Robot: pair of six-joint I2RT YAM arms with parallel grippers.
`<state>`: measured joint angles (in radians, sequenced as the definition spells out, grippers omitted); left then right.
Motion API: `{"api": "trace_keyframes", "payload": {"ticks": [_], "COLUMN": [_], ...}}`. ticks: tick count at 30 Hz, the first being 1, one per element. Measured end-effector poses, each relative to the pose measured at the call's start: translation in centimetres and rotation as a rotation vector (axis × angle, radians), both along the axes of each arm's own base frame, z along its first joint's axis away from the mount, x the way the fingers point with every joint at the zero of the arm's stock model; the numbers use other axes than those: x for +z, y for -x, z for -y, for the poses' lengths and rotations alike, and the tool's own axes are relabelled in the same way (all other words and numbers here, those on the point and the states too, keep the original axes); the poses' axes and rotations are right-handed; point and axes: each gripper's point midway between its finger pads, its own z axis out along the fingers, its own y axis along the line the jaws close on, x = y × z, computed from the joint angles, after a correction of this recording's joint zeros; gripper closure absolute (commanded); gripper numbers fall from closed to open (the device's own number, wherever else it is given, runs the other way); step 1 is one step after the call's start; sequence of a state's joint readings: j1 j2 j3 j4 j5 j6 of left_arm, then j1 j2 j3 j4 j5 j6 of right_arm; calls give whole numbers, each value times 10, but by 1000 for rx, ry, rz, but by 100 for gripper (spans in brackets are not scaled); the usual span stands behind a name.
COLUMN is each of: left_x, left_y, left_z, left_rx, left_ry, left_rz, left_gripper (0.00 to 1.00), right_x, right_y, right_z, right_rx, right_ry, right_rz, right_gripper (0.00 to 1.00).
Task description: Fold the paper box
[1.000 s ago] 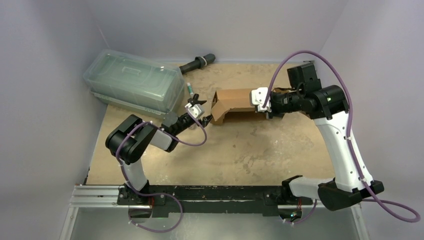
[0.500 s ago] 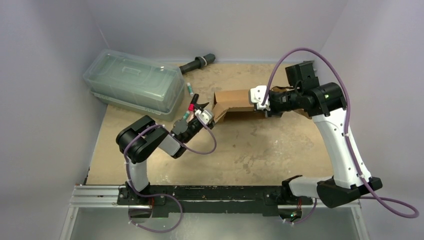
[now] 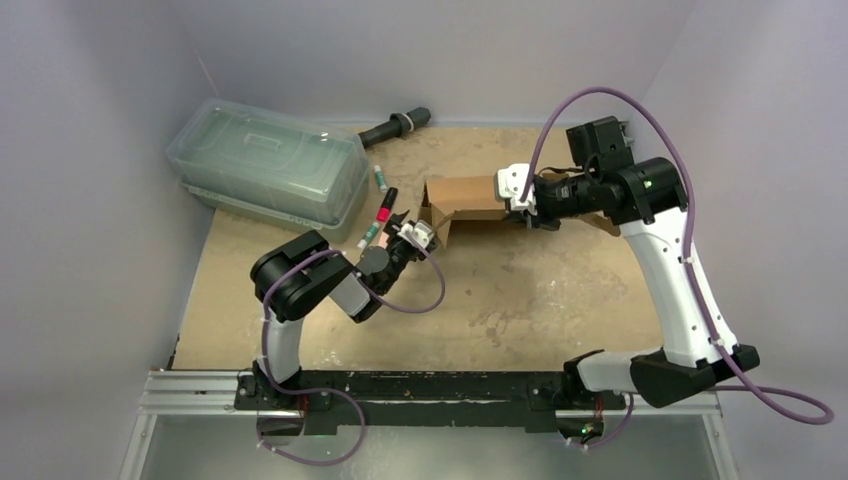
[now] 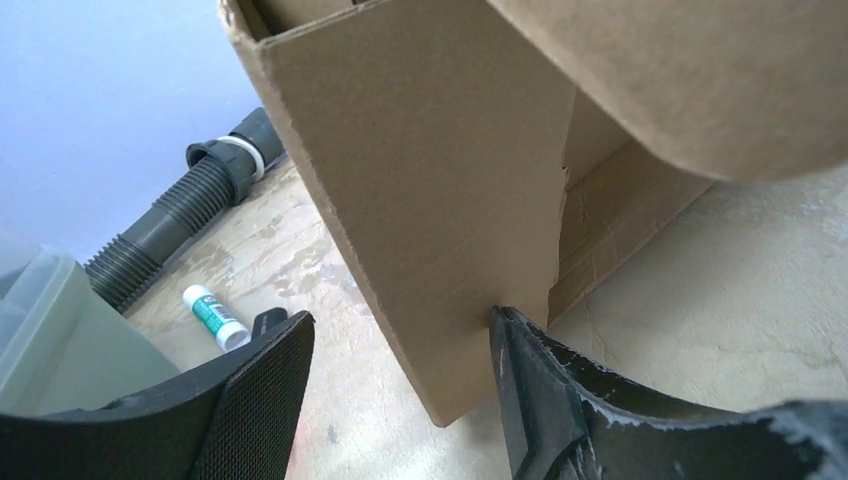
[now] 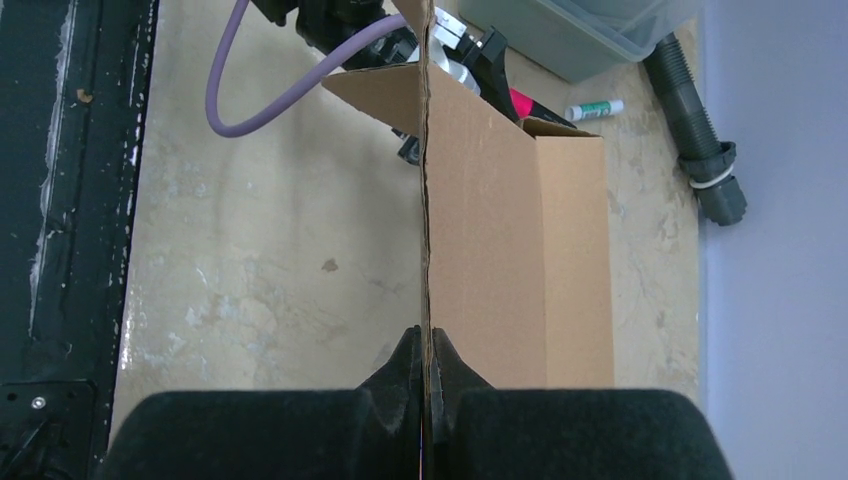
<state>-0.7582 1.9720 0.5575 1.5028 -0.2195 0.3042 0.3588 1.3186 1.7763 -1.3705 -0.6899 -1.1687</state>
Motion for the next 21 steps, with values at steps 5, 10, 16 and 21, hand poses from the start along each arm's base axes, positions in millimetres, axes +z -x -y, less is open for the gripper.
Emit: {"api": "trace_keyframes", "payload": {"ticks": [5,10,16,21], "left_x": [4,4,5,12], "left_y": [-3,-2,0,-5], "left_z": [1,5,9,12], "left_rx": [14,-12,-36,-30], "left_ry": [7,-1,-11,4], "left_rz": [10,16,23,40], "left_gripper": [34,34,39,52], "right_x": [0,3,5,2], "right_y": [-2,-7,-9,-9], "right_z": [-3,-6,-8,-11], "right_rx": [-15,-58,-65,-53], "right_ry": [-14,-42,-55,-59], "right_rz": [-26,-47,-60,-86], "right_gripper": [100,100,100,100]}}
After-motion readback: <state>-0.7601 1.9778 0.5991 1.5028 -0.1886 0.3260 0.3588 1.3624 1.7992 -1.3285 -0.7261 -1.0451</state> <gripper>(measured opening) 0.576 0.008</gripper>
